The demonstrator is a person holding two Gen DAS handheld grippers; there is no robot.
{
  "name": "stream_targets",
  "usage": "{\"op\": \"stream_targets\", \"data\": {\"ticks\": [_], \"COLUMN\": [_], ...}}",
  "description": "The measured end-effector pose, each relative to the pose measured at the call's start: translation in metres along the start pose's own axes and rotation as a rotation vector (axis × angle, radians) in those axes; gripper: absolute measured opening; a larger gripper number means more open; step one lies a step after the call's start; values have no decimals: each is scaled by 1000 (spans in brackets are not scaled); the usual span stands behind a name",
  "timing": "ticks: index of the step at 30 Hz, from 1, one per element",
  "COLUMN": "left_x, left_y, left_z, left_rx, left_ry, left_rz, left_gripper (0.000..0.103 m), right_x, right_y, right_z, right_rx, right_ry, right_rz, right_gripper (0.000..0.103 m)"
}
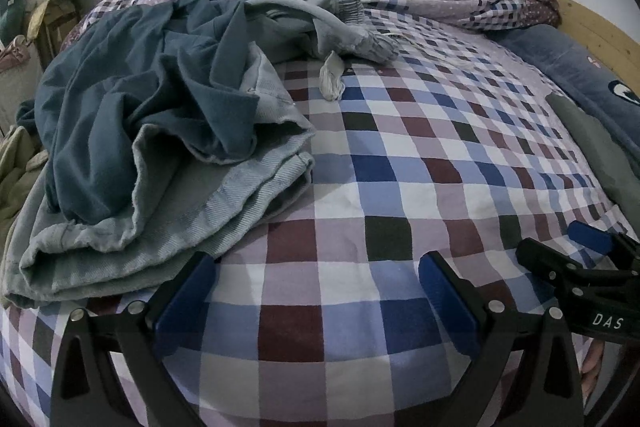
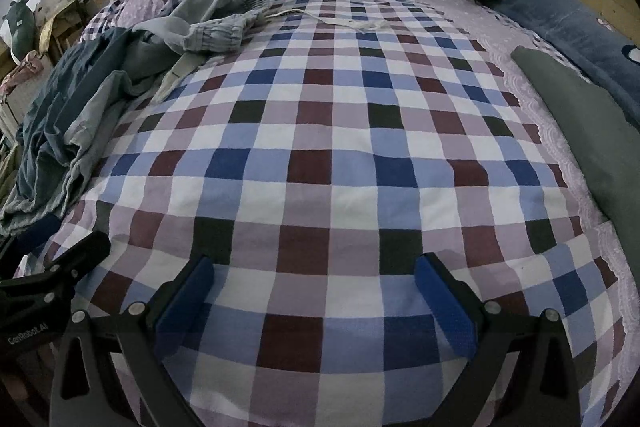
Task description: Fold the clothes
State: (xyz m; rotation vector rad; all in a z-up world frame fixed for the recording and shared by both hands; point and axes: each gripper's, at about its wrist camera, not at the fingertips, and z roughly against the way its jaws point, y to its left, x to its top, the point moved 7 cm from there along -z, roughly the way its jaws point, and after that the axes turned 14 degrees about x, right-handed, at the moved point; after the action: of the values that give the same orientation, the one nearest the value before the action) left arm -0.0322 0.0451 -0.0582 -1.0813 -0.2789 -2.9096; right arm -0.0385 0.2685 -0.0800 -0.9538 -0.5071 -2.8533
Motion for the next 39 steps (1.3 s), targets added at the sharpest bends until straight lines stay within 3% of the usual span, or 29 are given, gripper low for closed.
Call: {"op": "stream_targets", "data": {"ticks": [39], "left_x": [0], "left_y": [-1], "left_z": [0], "left_rx": [-7], "left_ry": [2], "left_rz": [16], "left_gripper": [103], "right_x": [2], "right_y": [1], "right_z": [-3], "right_rx": [7], "right_ry": [-6], "right_rz": [-17], "right_gripper": [103]}}
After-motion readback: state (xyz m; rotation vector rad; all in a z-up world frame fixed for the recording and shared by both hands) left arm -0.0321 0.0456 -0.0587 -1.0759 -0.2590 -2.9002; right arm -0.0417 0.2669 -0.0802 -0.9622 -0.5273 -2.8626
